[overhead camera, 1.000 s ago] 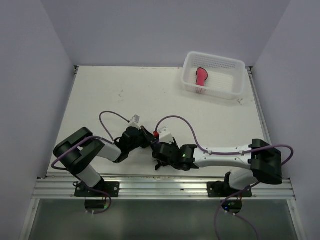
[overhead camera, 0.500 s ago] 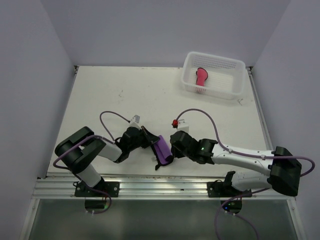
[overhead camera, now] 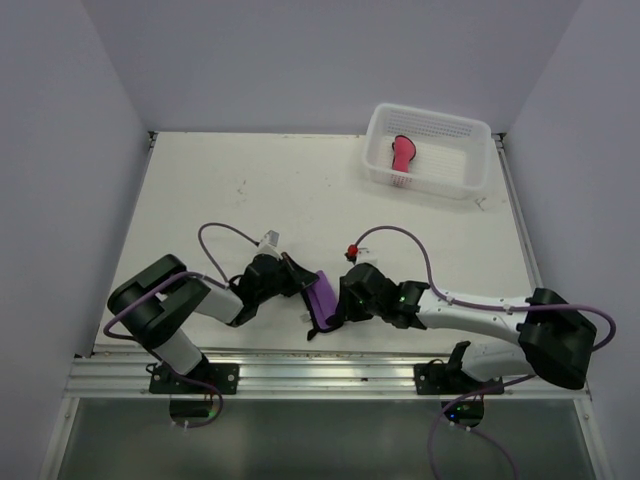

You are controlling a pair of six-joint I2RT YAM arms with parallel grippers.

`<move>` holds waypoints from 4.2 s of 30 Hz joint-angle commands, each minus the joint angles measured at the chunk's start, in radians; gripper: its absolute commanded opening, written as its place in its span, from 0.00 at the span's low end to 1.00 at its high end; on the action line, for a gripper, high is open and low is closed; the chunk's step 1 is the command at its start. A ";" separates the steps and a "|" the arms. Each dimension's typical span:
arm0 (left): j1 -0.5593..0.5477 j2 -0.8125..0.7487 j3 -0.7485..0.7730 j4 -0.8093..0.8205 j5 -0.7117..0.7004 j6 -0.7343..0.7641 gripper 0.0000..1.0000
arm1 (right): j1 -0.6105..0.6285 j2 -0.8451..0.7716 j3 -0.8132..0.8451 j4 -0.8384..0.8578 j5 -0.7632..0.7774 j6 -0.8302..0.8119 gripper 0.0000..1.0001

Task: Roll the towels
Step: Roll the towel

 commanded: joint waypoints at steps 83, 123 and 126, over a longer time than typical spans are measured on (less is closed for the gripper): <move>0.087 -0.372 0.134 -0.450 0.046 0.173 0.06 | 0.535 0.763 0.641 -0.806 0.866 -0.193 0.00; 0.070 -0.063 0.002 -0.002 0.495 0.244 0.00 | 0.572 0.929 0.723 -0.797 0.768 -0.260 0.00; 0.069 -0.041 -0.009 -0.044 0.457 0.259 0.00 | 0.572 0.922 0.720 -0.797 0.774 -0.249 0.00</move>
